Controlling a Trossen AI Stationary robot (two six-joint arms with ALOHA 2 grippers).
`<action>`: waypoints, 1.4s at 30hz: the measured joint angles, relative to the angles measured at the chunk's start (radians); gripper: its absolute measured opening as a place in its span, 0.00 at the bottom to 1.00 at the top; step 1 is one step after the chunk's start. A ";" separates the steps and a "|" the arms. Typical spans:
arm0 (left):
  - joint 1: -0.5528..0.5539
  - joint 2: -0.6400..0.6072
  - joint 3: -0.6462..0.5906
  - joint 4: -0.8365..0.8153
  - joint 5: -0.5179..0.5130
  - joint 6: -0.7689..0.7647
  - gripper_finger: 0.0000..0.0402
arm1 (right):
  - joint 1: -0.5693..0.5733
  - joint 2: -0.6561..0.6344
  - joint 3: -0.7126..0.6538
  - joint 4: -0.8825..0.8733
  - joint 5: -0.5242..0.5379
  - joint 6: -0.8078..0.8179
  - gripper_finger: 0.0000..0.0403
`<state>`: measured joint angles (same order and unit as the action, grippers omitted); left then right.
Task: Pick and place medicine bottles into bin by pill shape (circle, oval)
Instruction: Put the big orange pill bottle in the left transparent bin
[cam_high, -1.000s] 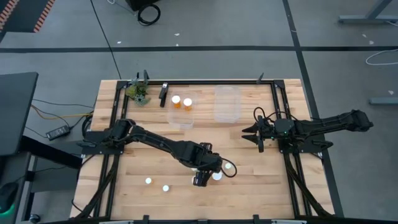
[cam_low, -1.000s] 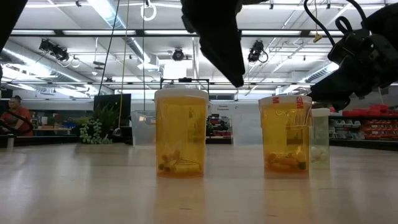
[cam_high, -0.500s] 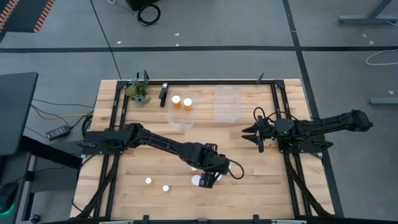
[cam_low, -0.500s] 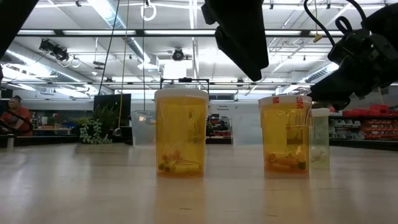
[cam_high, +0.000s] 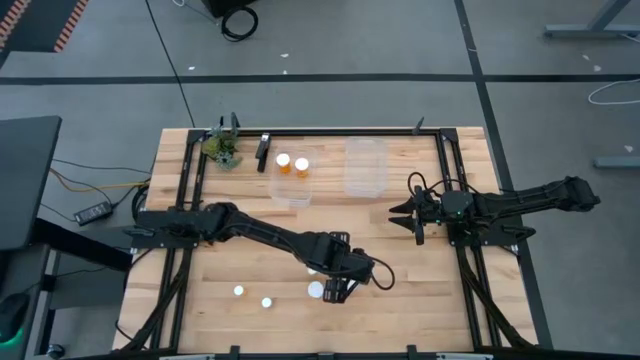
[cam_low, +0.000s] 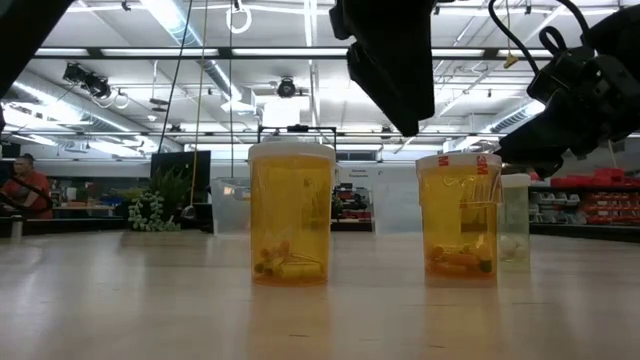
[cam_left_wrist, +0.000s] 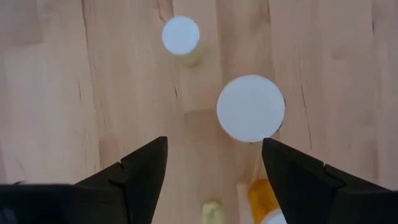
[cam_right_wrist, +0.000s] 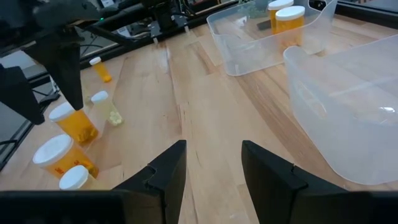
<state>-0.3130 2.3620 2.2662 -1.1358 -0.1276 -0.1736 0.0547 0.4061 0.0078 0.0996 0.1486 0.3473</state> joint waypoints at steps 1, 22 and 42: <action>-0.002 0.003 0.000 -0.004 0.000 0.008 0.67 | 0.000 0.000 0.000 0.000 0.000 0.000 0.40; -0.029 0.073 -0.022 -0.015 0.024 0.054 0.81 | 0.000 0.000 0.000 -0.001 0.000 0.000 0.40; -0.051 0.088 -0.022 0.174 -0.016 0.063 0.83 | 0.000 0.000 0.000 -0.001 0.000 0.000 0.40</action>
<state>-0.3641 2.4500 2.2443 -0.9615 -0.1435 -0.1108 0.0547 0.4061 0.0078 0.0990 0.1483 0.3473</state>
